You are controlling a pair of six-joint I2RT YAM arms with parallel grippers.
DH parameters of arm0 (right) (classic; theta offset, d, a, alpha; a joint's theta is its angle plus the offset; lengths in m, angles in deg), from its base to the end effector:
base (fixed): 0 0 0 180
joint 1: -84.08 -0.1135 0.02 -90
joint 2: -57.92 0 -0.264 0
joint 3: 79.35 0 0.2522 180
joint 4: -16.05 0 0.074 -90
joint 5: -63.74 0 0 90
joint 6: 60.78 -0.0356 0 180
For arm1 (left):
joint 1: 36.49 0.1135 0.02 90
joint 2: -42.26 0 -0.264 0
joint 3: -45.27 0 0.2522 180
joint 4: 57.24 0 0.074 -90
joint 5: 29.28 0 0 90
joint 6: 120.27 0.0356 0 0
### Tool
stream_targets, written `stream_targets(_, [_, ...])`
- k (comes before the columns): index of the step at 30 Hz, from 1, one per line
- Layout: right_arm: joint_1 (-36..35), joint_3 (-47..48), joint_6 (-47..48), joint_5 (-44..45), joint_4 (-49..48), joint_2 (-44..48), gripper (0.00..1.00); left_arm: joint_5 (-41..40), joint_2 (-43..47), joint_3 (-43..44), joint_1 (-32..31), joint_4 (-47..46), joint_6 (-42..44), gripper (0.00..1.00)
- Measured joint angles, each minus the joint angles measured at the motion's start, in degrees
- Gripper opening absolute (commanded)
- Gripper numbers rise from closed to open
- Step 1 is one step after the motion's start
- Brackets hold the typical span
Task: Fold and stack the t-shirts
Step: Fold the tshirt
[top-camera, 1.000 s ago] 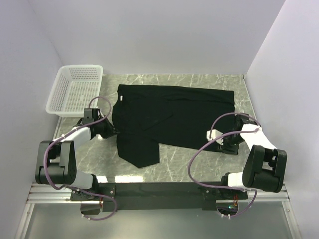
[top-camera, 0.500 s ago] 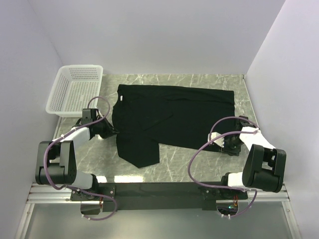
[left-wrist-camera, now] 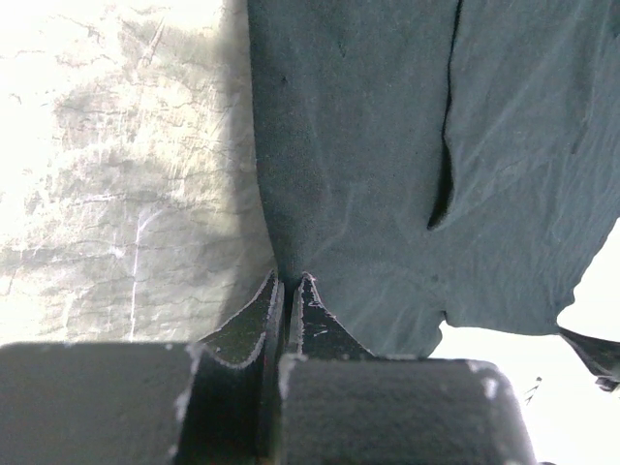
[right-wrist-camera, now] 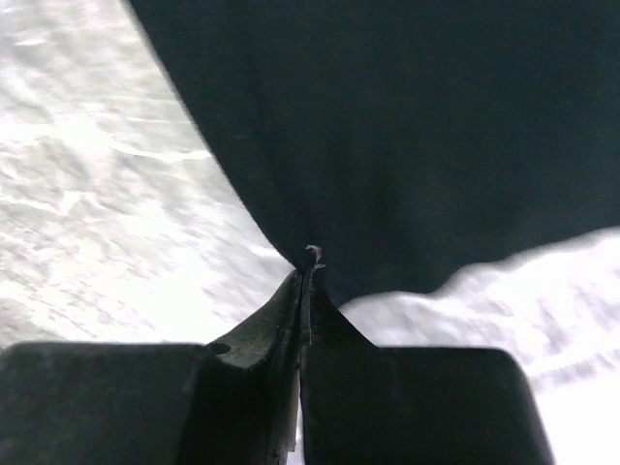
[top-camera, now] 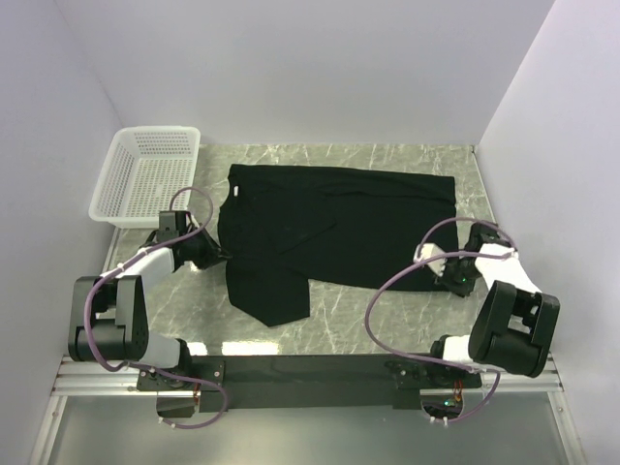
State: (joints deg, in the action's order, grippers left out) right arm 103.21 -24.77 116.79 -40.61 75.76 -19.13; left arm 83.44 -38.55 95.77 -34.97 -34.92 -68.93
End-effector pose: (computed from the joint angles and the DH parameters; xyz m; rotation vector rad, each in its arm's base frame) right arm 0.2000 -0.0600 0.1669 -1.6283 2.3504 0.0581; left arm 0.2607 -0.0068 0.1619 -0.7115 2.4486 -0.7585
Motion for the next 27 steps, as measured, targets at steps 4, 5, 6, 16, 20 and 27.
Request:
stream_targets(4, [2.9,4.3,-1.5,-3.8,1.2,0.9,0.00,0.2,0.0,1.4,0.2,1.3,0.0,0.01])
stream_targets(5, [3.2,4.9,-2.1,-4.7,1.1,1.1,0.00,0.3,0.0,1.9,0.2,1.5,0.0,0.01])
stream_targets(6, [3.4,5.1,-2.8,-5.6,1.0,1.4,0.00,0.4,0.0,2.6,0.2,1.8,0.0,0.01])
stream_targets(16, [3.6,7.9,-12.4,-10.7,-1.6,-0.2,0.00,1.7,-1.0,9.7,0.2,3.4,0.1,0.01])
stream_targets(20, [3.7,10.6,-17.1,-11.8,-4.8,-2.3,0.00,1.8,-1.2,9.9,0.3,3.9,0.1,0.01])
stream_targets(27, [3.7,14.6,-24.4,-12.0,-9.6,-8.4,0.00,2.6,-3.6,11.2,1.0,4.4,-0.3,0.01])
